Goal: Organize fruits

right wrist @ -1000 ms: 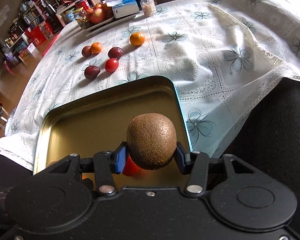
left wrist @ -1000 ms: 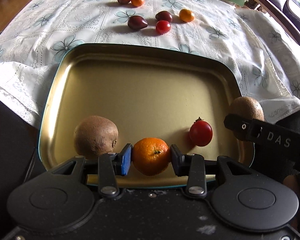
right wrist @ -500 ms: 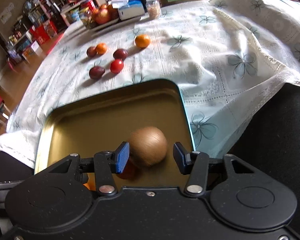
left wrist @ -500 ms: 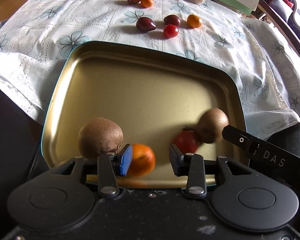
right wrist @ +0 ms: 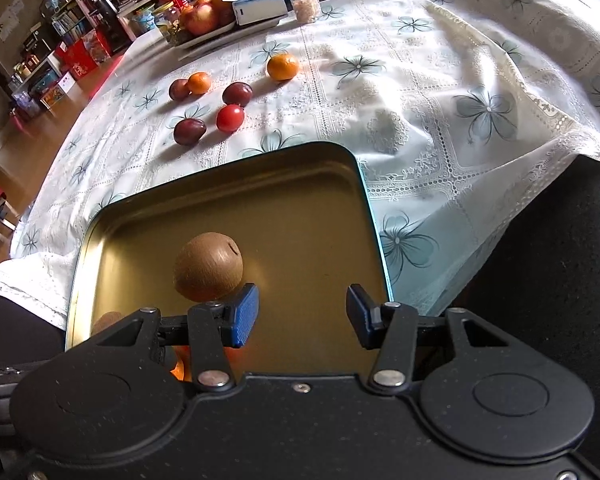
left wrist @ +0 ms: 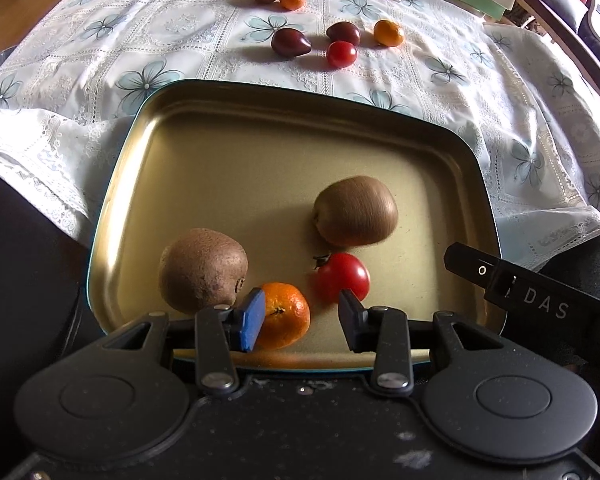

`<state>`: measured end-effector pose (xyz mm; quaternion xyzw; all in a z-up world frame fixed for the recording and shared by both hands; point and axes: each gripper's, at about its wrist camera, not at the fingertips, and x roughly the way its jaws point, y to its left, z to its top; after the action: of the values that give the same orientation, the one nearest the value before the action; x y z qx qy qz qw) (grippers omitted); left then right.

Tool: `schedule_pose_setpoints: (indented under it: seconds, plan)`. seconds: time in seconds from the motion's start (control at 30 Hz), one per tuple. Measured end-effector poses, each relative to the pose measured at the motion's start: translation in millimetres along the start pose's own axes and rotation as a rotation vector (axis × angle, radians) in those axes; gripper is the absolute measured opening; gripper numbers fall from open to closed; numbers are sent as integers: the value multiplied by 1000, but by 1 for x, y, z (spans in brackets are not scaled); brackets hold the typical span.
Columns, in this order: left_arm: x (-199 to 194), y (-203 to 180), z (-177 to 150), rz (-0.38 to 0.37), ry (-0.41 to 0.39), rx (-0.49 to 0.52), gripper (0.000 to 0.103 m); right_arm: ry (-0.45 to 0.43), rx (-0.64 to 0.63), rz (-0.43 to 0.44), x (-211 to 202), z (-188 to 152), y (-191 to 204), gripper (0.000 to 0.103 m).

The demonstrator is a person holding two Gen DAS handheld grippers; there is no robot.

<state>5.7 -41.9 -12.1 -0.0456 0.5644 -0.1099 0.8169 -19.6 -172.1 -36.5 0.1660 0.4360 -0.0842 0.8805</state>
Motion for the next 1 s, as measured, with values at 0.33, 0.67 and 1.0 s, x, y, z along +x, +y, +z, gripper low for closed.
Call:
schedule_pose_setpoints:
  seconds: [0.33,0.67,1.0]
  plan:
    - [3,0,0,29,13,1,39,18,-4,-2,3,1,1,56]
    - [6,2,0,49,45,-14,39,31,-16,-9,5,1,2,56]
    - [7,2,-1,61,75,-14,39,81,-18,-20,12,1,4,56]
